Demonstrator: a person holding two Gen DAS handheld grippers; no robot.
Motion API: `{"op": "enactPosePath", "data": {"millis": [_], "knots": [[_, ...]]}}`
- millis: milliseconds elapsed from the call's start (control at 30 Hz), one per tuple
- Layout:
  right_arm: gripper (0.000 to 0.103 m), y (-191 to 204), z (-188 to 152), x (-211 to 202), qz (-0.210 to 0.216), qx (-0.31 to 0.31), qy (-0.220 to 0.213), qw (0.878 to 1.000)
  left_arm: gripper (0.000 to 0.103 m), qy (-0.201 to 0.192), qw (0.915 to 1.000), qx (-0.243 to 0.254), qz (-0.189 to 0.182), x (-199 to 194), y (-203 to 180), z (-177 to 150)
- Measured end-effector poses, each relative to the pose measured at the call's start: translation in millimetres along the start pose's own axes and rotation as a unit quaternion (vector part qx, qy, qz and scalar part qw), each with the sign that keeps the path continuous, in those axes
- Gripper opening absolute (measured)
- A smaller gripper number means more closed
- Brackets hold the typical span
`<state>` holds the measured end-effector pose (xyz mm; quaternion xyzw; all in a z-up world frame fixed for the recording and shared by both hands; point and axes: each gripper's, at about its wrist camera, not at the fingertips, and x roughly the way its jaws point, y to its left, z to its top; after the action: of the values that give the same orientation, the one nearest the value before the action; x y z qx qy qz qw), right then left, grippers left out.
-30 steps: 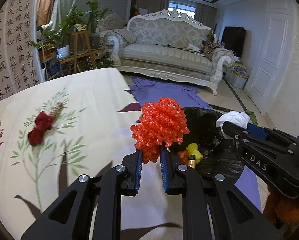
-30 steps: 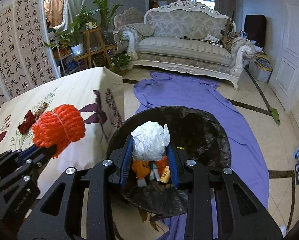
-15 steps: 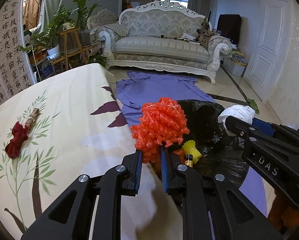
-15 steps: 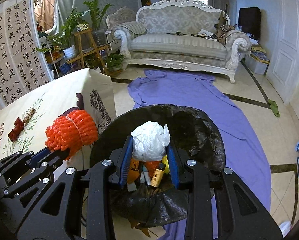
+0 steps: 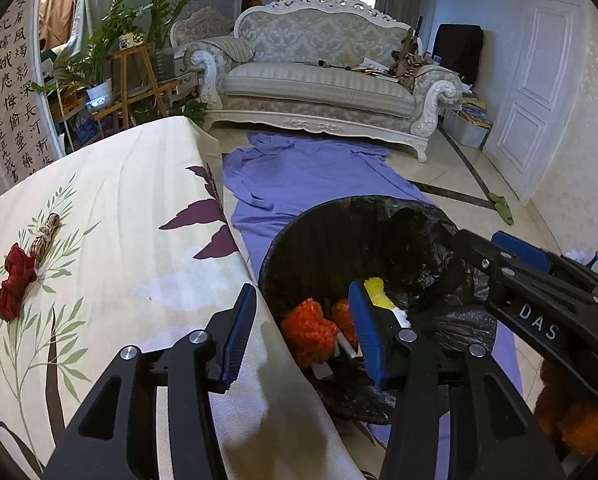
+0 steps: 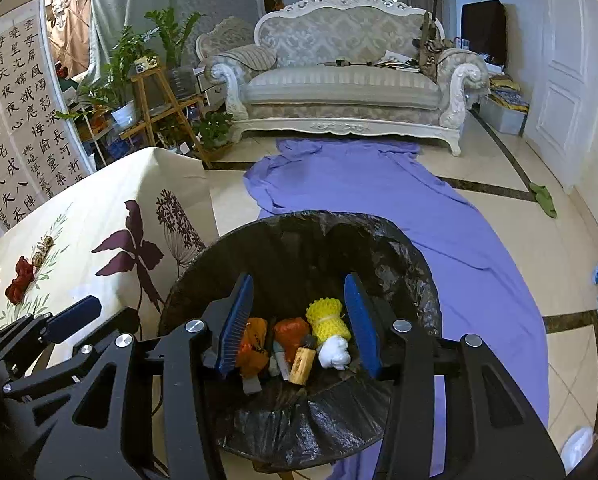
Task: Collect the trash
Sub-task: 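Carry the red mesh bag and tissue ball over the bin and open both tools, then move both open tools back over the table items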
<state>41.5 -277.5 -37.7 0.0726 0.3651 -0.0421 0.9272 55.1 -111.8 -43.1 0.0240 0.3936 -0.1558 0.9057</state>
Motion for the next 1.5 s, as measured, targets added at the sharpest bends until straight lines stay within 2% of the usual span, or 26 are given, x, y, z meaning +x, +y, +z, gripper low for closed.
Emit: {"op": "enactPosePath", "data": {"millis": [300,600,933,1033,1100,1300,1467,1500], "knots": [[0.047,7.2,-3.7,0.0,0.006,-0.001,0.008,1.000,0.057,-0.019,0.9996,-0.002,0.023,-14.9,7.9,-6.6],[0.047,62.7,-10.1,2.7,0.055,-0.040,0.023,0.997,0.057,-0.020,0.9959,-0.043,0.077,-33.1,58.8,-16.9],[0.047,149.2,-12.0,8.7,0.118,-0.104,0.039,0.987,0.057,-0.018,0.9800,-0.112,0.163,-52.6,145.5,-26.8],[0.047,170.3,-11.0,15.5,0.130,-0.116,0.052,0.983,0.058,-0.014,0.9761,-0.128,0.176,-53.5,165.5,-28.3],[0.047,184.0,-9.5,20.2,0.134,-0.124,0.060,0.981,0.061,-0.009,0.9738,-0.134,0.183,-50.7,178.3,-26.6],[0.047,208.8,-7.8,32.2,0.130,-0.145,0.076,0.978,0.063,0.001,0.9727,-0.149,0.178,-42.6,199.9,-22.4],[0.051,217.0,-6.9,35.5,0.126,-0.154,0.076,0.977,0.063,0.003,0.9753,-0.140,0.171,-37.9,203.8,-17.0],[0.052,218.0,-6.9,36.1,0.124,-0.155,0.076,0.977,0.058,0.003,0.9758,-0.138,0.169,-37.5,205.0,-16.1]]}}
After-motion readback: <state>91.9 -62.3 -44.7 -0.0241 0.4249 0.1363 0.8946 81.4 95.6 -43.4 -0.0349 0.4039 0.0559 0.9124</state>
